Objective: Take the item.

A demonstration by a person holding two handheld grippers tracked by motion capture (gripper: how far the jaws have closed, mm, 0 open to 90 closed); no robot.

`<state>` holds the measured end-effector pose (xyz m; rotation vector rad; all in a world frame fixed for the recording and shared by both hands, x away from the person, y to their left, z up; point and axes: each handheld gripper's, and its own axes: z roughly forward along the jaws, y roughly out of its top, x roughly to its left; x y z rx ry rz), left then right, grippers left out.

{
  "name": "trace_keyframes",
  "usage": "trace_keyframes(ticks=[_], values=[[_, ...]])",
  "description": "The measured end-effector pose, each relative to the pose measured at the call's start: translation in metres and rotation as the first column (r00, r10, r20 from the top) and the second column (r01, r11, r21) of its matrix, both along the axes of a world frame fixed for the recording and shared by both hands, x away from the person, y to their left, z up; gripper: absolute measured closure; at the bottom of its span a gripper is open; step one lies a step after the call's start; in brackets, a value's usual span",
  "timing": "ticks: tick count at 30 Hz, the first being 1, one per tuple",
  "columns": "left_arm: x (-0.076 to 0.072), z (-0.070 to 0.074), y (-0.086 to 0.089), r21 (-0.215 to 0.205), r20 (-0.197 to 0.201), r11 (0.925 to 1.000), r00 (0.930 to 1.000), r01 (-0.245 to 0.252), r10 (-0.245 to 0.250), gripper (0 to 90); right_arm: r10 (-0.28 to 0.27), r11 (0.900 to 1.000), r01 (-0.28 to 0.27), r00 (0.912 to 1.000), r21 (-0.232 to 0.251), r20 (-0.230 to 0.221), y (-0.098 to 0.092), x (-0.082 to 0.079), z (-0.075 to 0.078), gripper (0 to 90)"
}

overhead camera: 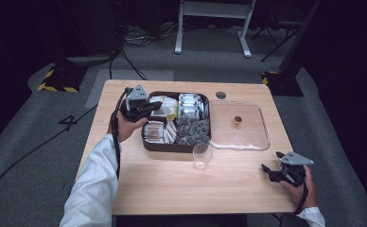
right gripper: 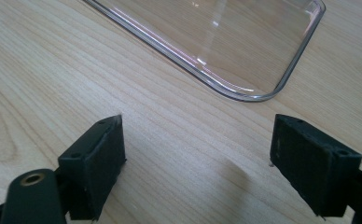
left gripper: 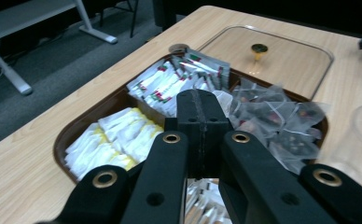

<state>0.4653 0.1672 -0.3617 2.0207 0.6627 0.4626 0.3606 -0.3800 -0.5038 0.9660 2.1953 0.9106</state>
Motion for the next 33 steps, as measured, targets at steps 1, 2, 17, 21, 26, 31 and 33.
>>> trace_keyframes(ticks=[1, 2, 17, 21, 26, 31, 33], values=[[-0.002, 0.000, -0.002, -0.002, -0.003, 1.0000, 1.0000, 0.006, -0.006, 89.9, 0.000, 1.000, 0.000, 1.0000, 0.000, 0.000, 0.000, 0.000, 0.000, 18.2], [-0.004, 0.002, -0.004, 0.005, 0.004, 0.9999, 0.9999, 0.016, -0.016, 90.0, 0.000, 1.000, 0.000, 1.0000, 0.000, 0.000, 0.000, 0.000, 0.000, 18.2], [-0.039, 0.004, -0.035, -0.028, 0.007, 0.9876, 0.9880, 0.154, -0.154, 89.9, 0.000, 1.000, 0.000, 1.0000, 0.005, -0.005, 0.000, 0.001, 0.000, 18.2], [-0.045, 0.003, -0.043, -0.033, 0.008, 0.9820, 0.9825, 0.186, -0.186, 90.0, 0.000, 1.000, 0.000, 1.0000, 0.004, -0.006, 0.000, 0.001, 0.000, 18.2], [-0.053, 0.003, -0.052, -0.038, 0.013, 0.9745, 0.9753, 0.221, -0.221, 89.9, 0.000, 1.000, 0.000, 1.0000, 0.004, -0.005, 0.000, 0.001, 0.000, 18.2], [-0.059, 0.003, -0.061, -0.036, 0.011, 0.9684, 0.9690, 0.247, -0.247, 90.0, 0.000, 1.000, 0.000, 1.0000, 0.005, -0.005, 0.000, 0.001, 0.000, 18.2], [-0.063, 0.004, -0.066, -0.046, 0.015, 0.9621, 0.9632, 0.269, -0.268, 89.9, 0.000, 1.000, 0.000, 1.0000, 0.005, -0.005, 0.000, 0.001, 0.000, 18.2]])
